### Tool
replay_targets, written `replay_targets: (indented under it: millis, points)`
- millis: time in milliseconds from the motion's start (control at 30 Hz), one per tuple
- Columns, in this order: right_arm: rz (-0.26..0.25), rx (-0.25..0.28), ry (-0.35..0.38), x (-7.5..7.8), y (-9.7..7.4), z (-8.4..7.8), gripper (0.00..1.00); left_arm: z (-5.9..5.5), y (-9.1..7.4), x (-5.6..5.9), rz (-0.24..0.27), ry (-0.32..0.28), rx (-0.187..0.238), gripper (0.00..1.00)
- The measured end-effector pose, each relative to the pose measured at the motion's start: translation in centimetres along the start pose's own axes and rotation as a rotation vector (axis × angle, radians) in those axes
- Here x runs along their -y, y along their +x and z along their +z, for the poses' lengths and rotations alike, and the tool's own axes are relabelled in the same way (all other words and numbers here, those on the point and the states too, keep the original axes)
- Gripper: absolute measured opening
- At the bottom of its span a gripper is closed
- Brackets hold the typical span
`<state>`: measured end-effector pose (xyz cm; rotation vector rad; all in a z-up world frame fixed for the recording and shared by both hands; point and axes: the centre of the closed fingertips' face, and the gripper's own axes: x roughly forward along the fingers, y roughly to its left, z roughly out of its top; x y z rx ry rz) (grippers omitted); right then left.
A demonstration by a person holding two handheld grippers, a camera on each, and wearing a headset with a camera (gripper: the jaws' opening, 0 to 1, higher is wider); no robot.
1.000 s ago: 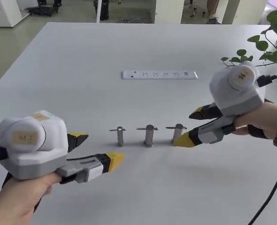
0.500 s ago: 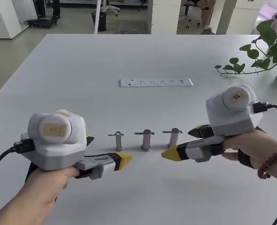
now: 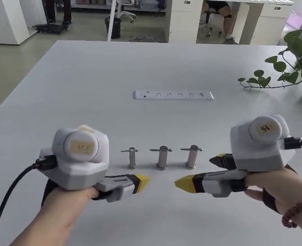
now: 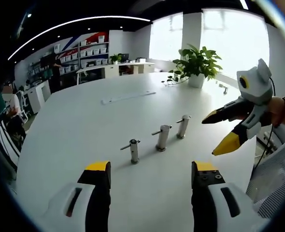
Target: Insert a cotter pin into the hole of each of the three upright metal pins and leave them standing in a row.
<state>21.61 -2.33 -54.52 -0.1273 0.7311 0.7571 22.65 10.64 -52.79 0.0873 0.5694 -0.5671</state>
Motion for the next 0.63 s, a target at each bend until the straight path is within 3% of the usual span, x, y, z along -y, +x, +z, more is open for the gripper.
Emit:
replay_targets:
  millis: [233, 400, 500, 633]
  points:
    - [0.01, 0.035, 0.022, -0.6, 0.3, -0.5, 0.7, -0.1, -0.4, 0.5, -0.011, 0.052, -0.011, 0.68]
    - [0.003, 0.036, 0.0, -0.7, 0.2, -0.6, 0.71, -0.6, -0.5, 0.2, -0.002, 0.033, -0.021, 0.69]
    - [0.026, 0.067, 0.043, -0.9, -0.1, -0.3, 0.71, -0.8, -0.7, 0.3, -0.004, 0.018, -0.019, 0.69]
    - [0.01, 0.049, 0.022, -0.8, -0.2, -0.7, 0.71, -1.0, -0.9, 0.4, -0.004, 0.0, -0.017, 0.69]
